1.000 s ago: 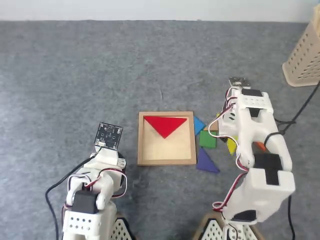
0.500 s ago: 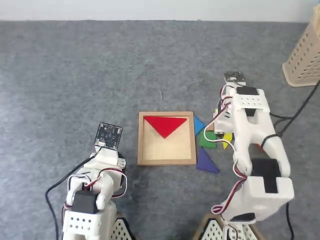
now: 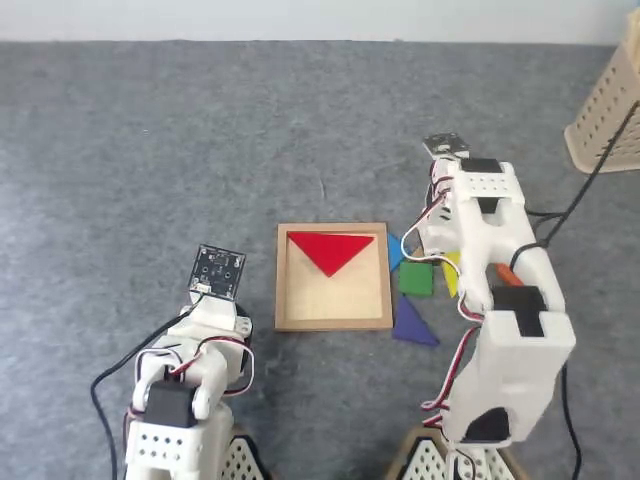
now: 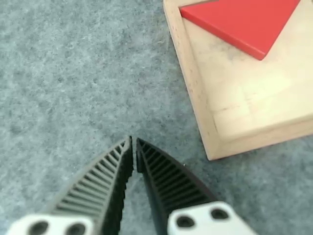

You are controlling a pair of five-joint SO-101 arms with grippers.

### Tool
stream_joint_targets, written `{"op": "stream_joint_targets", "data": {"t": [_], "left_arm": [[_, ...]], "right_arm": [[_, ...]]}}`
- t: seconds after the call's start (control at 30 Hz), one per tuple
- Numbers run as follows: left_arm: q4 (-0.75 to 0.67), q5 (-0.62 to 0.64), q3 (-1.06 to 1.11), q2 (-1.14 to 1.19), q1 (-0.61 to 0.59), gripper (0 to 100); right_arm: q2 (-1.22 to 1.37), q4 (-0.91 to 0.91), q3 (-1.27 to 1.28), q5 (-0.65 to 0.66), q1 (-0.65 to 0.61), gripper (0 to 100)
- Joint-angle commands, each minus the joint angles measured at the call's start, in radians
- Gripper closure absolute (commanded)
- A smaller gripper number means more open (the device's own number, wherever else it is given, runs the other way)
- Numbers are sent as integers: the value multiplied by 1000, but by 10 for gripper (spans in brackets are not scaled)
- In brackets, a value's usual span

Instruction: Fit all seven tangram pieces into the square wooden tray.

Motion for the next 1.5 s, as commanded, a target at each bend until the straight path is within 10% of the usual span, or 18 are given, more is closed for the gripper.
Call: {"op": "stream_joint_targets", "data": {"t": [0.0, 1.47], "left_arm": [[6, 6, -19, -21, -2, 988], [6, 6, -19, -21, -2, 988]], "right_arm": [[7, 1, -58, 23, 16, 716], [-125, 177, -84, 69, 12, 850]]}}
